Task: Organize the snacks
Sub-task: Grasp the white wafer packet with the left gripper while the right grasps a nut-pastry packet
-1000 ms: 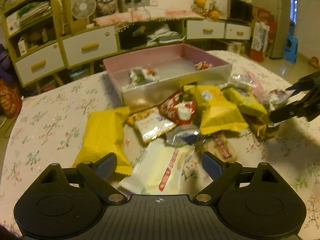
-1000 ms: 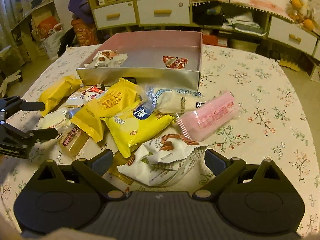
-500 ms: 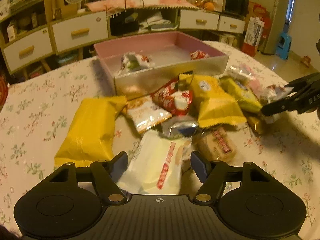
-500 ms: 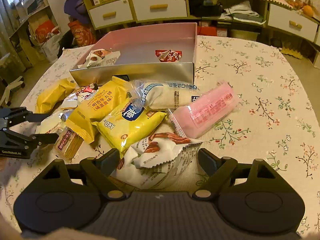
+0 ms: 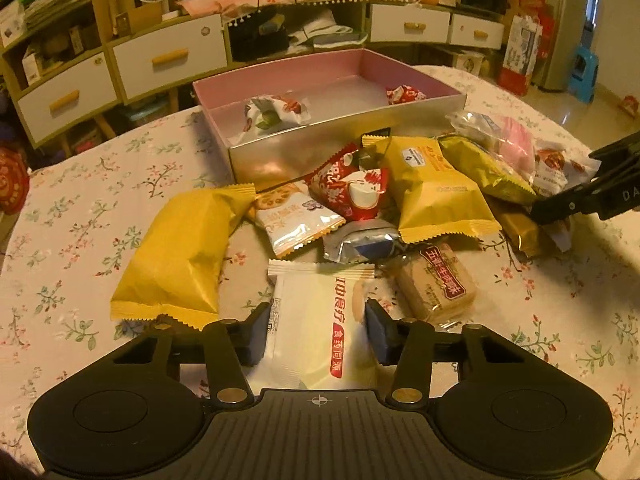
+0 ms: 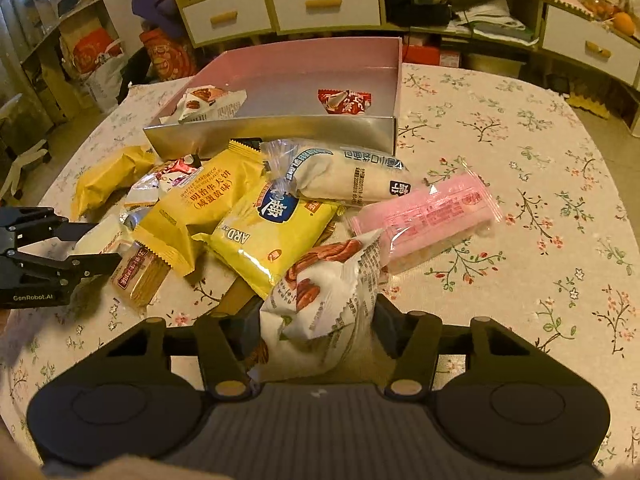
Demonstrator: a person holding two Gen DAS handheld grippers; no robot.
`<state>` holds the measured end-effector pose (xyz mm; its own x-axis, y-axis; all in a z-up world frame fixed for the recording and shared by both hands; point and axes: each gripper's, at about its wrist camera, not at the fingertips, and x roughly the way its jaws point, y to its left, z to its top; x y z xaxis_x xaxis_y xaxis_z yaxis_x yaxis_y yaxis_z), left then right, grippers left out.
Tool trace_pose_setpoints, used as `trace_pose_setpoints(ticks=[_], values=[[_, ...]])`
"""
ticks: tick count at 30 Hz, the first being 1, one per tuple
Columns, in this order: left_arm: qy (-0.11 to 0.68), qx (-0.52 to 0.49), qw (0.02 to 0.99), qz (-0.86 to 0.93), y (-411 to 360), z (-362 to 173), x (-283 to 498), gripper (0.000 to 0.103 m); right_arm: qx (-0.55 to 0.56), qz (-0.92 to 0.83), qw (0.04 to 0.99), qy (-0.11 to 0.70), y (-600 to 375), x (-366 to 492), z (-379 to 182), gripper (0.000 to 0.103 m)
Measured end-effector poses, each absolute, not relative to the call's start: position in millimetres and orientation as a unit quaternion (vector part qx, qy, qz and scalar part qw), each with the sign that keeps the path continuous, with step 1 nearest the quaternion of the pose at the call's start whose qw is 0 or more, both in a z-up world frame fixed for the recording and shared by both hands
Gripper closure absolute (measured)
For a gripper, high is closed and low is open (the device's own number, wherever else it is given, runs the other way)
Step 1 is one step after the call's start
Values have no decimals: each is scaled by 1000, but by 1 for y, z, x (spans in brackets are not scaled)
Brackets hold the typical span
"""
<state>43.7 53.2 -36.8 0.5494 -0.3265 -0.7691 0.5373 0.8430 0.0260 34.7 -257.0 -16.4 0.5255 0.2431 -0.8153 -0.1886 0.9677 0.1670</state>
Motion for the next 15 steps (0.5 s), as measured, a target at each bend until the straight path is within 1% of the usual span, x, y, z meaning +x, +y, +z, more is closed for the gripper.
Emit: trace_pose_setpoints(ticks=[7,15], values=[[418,124,869,-234,52,-33,42,58,13,114,874,472,-253,35,-11,54],[420,100,874,-224,57,-24,43,58,25,111,878,465,-257,34,0,54]])
